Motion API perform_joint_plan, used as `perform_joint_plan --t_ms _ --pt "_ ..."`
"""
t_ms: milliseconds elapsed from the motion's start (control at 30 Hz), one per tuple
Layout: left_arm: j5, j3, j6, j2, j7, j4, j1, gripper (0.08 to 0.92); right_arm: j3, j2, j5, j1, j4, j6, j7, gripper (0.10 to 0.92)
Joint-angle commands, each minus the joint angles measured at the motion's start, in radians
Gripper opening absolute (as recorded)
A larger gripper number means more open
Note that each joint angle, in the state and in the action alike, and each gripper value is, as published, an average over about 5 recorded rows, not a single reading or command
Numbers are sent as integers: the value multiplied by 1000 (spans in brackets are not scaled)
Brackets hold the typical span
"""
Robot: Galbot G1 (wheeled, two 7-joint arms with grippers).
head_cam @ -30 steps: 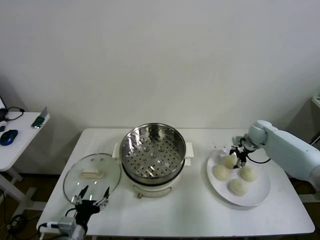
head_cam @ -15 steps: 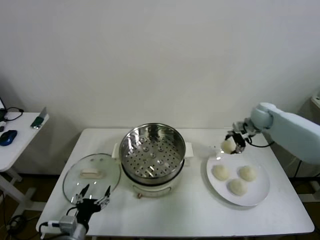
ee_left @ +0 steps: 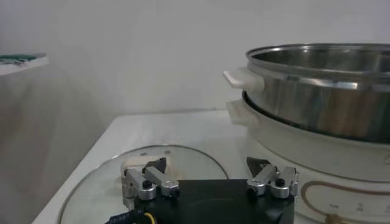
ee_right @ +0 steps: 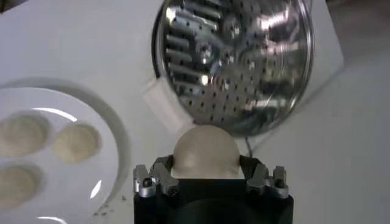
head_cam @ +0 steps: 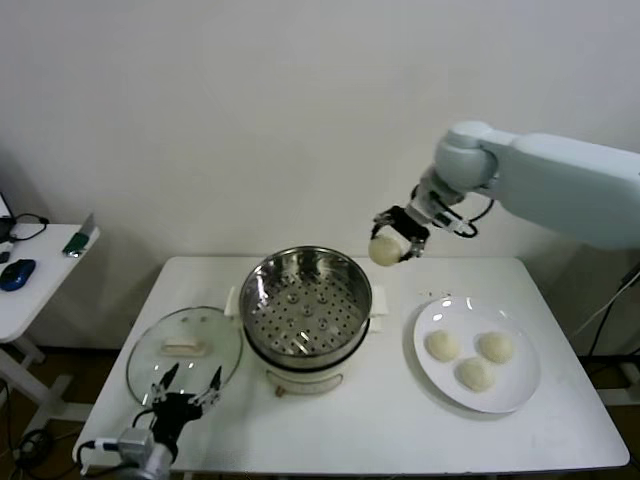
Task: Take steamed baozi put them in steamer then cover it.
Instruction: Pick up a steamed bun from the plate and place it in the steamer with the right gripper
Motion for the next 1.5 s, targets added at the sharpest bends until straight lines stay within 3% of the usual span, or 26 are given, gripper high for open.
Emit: perform_joint_plan --t_ms 33,400,967,1167,1300,1500 --pt "1 -2 0 2 0 -6 2 823 -48 301 -104 -42 -106 166 34 721" --pt "1 -5 -4 9 -1 -12 10 823 18 459 -247 -246 -409 239 62 721" --pt "0 0 -2 6 -2 -7 3 823 84 547 -343 -353 -660 312 72 721" --pt "0 -1 -2 4 -3 -8 5 823 90 560 -316 -354 -676 334 69 723" --pt "1 -1 -2 2 -3 -10 5 823 101 549 -266 -347 -660 338 89 775" --pt "7 3 0 0 -2 -12 5 823 57 443 -45 -213 -487 294 34 821"
